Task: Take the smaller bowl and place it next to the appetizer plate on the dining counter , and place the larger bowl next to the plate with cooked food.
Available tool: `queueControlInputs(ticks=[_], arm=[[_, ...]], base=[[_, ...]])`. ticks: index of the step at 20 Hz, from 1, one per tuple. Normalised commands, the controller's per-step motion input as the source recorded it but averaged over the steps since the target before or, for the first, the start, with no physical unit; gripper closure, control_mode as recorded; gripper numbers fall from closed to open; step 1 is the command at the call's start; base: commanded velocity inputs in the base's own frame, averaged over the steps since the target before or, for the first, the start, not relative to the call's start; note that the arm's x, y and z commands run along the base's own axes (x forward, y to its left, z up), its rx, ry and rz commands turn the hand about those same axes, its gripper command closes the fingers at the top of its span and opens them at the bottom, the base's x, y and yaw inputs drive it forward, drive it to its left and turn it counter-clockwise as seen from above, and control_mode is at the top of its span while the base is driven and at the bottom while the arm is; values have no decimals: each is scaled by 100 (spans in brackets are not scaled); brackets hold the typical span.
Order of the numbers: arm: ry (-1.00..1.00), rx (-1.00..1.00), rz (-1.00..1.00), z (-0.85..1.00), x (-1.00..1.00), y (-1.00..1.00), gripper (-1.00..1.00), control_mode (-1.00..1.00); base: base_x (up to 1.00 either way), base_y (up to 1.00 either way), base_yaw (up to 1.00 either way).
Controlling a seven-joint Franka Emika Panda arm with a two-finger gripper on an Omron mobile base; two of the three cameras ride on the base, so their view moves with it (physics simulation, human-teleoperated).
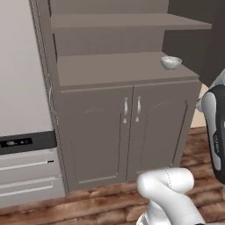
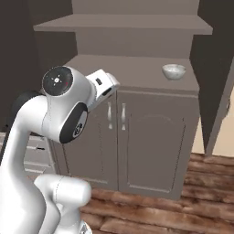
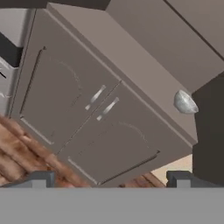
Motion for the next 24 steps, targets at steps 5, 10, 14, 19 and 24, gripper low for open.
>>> queueControlInputs(ticks=[5,10,14,19,24], arm=[[0,0,0,0,0,0,-100,100],[0,0,0,0,0,0,-100,100],[0,0,0,0,0,0,-100,100],[0,0,0,0,0,0,-100,100],[0,0,0,0,0,0,-100,100]], base=[[48,53,-29],[64,-15,-10],[64,-31,-5],[46,-28,-9],[31,-2,-12]])
